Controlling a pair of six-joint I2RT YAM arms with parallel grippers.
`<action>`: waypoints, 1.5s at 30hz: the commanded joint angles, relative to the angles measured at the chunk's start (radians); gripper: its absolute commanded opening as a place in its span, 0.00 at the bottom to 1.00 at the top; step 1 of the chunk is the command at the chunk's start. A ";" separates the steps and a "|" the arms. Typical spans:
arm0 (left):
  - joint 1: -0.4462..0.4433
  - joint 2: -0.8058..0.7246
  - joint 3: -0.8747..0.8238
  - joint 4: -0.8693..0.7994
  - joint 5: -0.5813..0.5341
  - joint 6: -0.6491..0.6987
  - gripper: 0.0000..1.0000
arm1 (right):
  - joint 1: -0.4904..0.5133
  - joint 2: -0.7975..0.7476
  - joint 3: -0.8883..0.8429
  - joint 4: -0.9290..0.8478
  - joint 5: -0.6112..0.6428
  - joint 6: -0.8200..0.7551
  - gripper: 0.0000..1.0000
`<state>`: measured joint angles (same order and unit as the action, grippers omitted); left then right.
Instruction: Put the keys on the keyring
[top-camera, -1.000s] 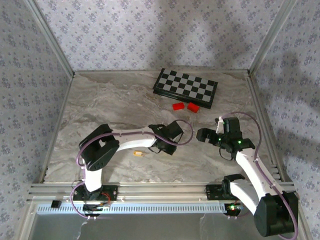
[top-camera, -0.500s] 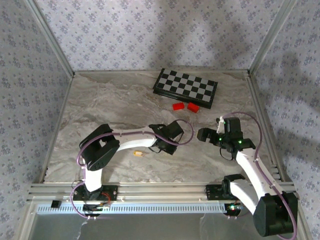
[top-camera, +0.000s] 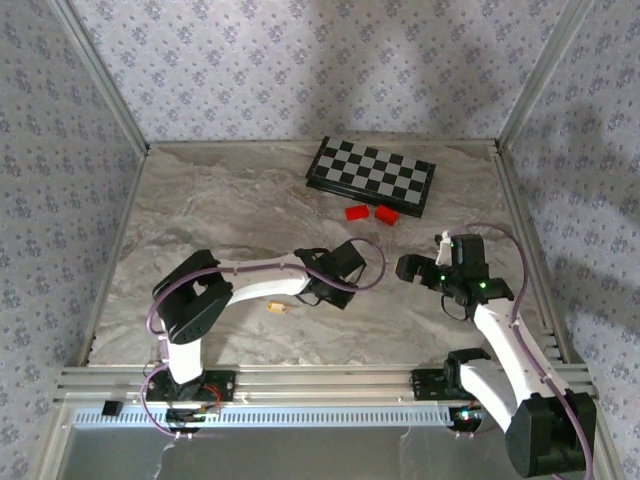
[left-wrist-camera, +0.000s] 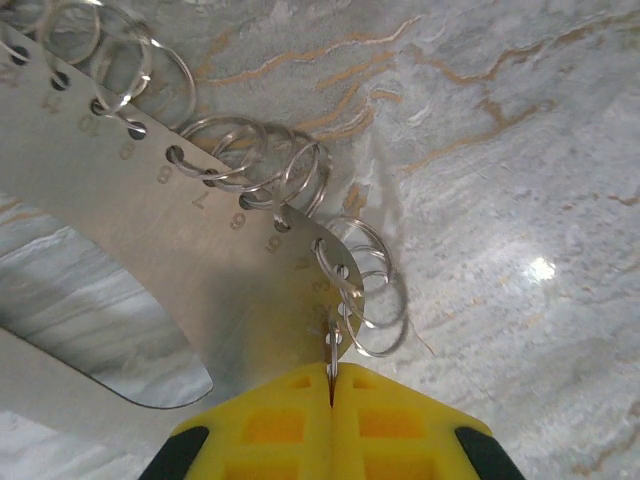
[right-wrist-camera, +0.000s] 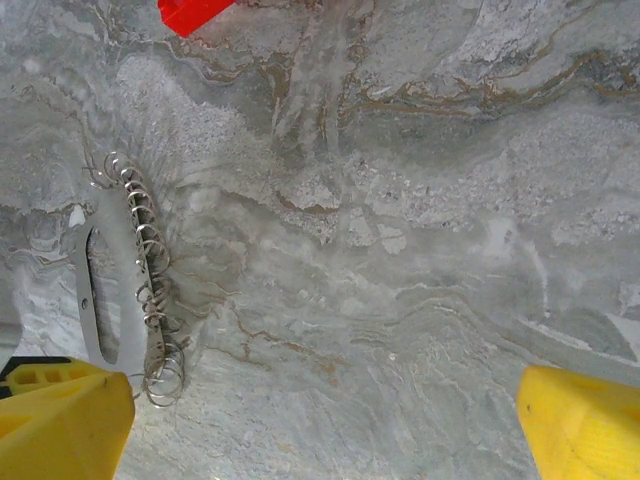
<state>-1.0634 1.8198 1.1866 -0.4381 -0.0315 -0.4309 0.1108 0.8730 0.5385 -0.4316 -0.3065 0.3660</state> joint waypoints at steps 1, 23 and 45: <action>-0.015 -0.110 -0.030 0.001 -0.042 0.024 0.00 | -0.004 -0.025 0.033 -0.020 0.006 -0.018 1.00; -0.027 -0.527 -0.061 -0.014 -0.180 0.344 0.00 | 0.257 -0.403 -0.001 0.280 -0.133 -0.059 1.00; -0.053 -0.910 -0.333 0.518 0.239 0.484 0.00 | 0.523 -0.386 0.156 0.381 -0.217 -0.148 0.55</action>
<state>-1.1091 0.9390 0.8593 -0.0376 0.1135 0.0345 0.6132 0.4778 0.6411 -0.0483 -0.5095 0.2649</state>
